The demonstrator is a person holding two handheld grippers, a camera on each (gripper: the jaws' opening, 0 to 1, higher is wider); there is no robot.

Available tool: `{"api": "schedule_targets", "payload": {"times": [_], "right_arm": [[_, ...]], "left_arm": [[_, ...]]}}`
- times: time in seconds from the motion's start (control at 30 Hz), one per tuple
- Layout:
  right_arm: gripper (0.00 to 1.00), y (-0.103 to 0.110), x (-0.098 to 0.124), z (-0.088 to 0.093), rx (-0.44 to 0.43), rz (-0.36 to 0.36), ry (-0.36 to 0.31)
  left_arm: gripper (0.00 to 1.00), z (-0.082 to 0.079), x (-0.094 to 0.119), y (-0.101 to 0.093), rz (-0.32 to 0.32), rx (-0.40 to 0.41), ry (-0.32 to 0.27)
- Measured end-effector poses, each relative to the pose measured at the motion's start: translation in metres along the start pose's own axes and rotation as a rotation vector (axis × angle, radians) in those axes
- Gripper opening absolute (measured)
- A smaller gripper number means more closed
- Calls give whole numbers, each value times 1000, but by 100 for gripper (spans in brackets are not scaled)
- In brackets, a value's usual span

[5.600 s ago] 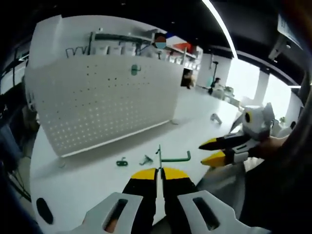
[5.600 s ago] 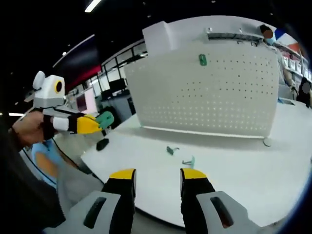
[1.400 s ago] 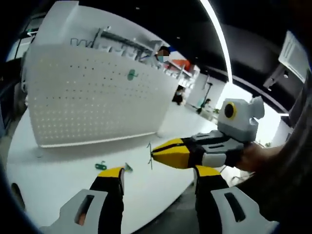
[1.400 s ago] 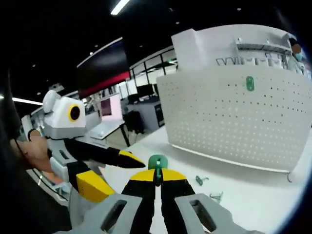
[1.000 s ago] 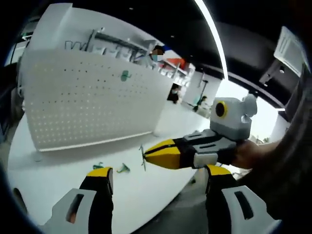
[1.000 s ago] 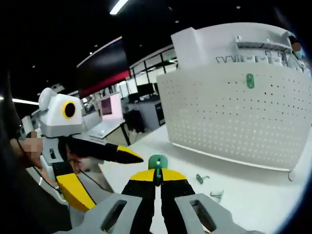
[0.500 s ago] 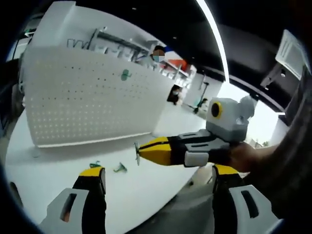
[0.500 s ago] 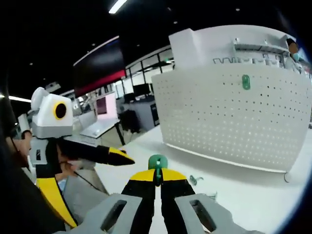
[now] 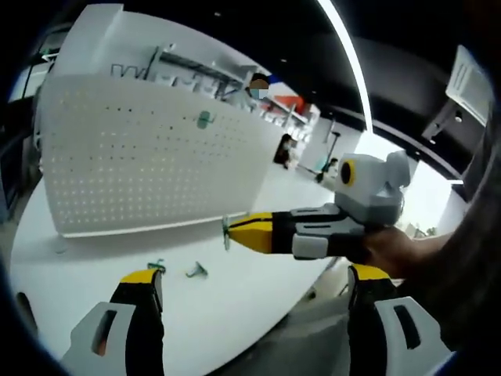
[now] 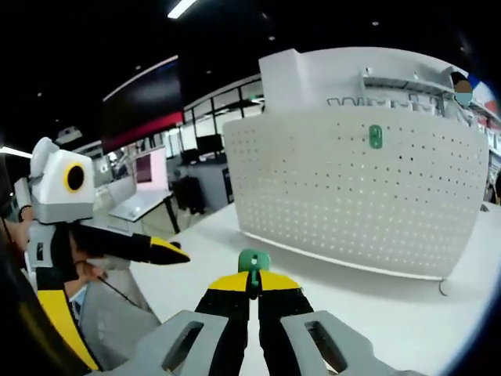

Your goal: Insert the hook assembly into the mounting plate slot until the hook locks in place.

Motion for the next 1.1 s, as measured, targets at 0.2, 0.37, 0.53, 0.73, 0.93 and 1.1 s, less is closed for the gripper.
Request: {"api": "schedule_targets", "payload": {"times": [0.2, 0.37, 0.53, 0.73, 0.93, 1.1], "right_arm": [[1, -9, -6, -7, 10, 32, -26], [1, -29, -12, -7, -9, 88, -36], [1, -45, -17, -14, 4, 128, -52], [1, -67, -27, -26, 46, 182, -77], [1, -88, -36, -44, 99, 234, -113], [1, -109, -40, -62, 116, 285, -157]], "left_arm": [[100, -1, 1, 2, -5, 8, -9], [100, -1, 2, 4, -8, 7, -5], [100, 0, 4, 8, -15, 5, -2], [100, 1, 5, 13, -19, 13, 4], [100, 2, 7, 21, -29, 20, 9], [100, 4, 8, 28, -41, 29, 15]]}}
Point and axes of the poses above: the point that each gripper's makers call its tool centre point, and the gripper's own axes: x roughly backward along the fingers, y roughly to its left, z roughly out of its underside, the point moved 2 cm from there along x, roughly backward along the fingers, and after that the axes turned 9 degrees about -x, right-handed, at the moved point
